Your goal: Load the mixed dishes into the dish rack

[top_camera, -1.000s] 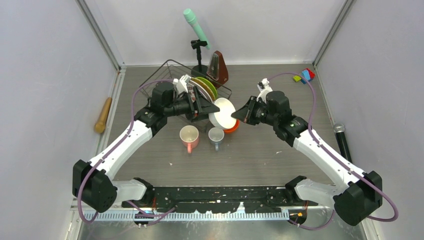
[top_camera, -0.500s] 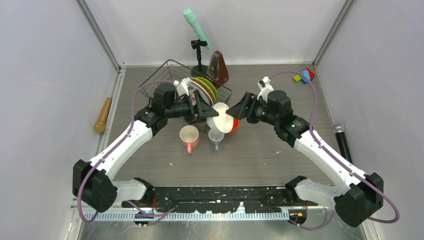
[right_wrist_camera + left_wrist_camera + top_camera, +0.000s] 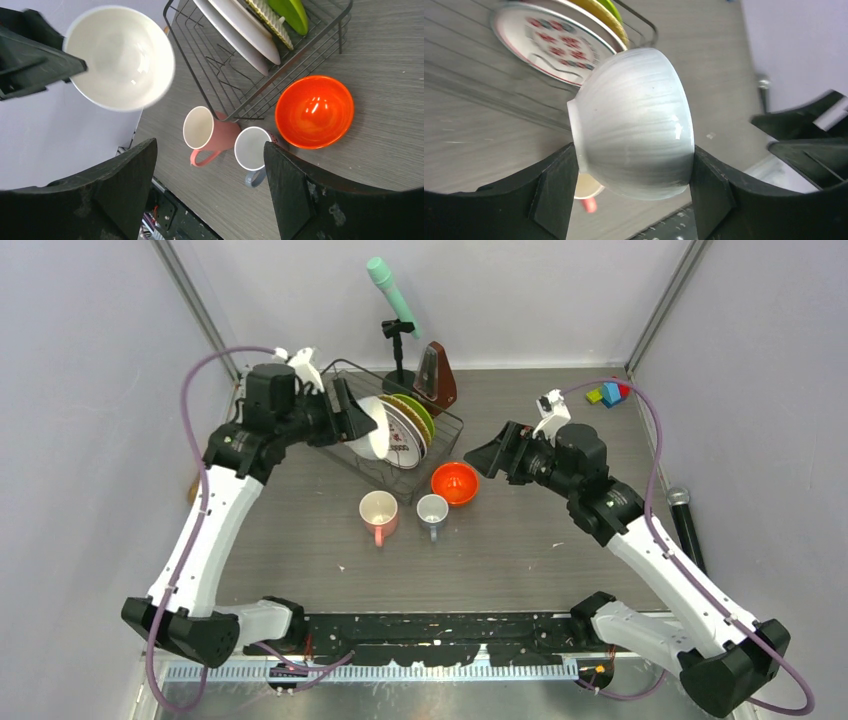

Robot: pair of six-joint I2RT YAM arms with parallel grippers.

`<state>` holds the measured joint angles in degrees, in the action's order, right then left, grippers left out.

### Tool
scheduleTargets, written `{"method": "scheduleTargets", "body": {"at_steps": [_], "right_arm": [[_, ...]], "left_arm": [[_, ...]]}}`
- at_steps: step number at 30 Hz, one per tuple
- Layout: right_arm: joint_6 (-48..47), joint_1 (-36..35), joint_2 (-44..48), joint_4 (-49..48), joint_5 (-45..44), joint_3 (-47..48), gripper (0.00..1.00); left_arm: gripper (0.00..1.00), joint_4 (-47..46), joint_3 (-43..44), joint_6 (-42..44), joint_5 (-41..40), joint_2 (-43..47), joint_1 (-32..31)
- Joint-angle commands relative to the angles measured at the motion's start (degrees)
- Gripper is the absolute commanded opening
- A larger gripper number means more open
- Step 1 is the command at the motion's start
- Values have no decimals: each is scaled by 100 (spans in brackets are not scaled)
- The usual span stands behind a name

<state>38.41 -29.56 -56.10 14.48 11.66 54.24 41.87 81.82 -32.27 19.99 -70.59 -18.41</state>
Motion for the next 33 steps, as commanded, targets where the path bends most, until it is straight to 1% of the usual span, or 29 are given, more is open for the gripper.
{"method": "scheduleTargets", "body": {"at_steps": [1,6,7,13,15,17,20,22,24,27,30,33], "right_arm": [[-291,-23,286,333,-289,362,84],[-423,-23,511,648,-350,455,84],[-429,-23,575,681,-367,465,84],[-444,-23,765,841,-345,512,84],[-444,-23,797,890,-325,517,84],[-450,-23,846,931,-327,499,84],[-463,-23,896,929,-327,453,83],[-444,-23,877,938,-316,440,83],[-456,-19,834,960,-300,457,83],[-468,-23,767,964,-284,508,83],[-475,-23,628,980,-228,588,83],[-494,-23,525,1045,-188,705,83]], "left_arm": [[0,962,1040,1405,-1842,-68,40],[0,1145,1617,2239,-3636,-902,40],[0,1130,1738,2413,-3825,-1102,40],[0,989,2579,3142,-4640,-2274,57],[0,912,2808,3474,-4783,-2599,66],[0,637,2817,3885,-4850,-2795,70],[0,-168,2476,4559,-5039,-2874,74],[0,-653,2236,4892,-4975,-2854,98],[0,-1270,1894,5269,-4572,-2753,116],[0,-2190,1157,5854,-4044,-2473,187],[0,-2691,618,6397,-3489,-2320,336],[0,-2797,440,6568,-2867,-2335,641]]}}
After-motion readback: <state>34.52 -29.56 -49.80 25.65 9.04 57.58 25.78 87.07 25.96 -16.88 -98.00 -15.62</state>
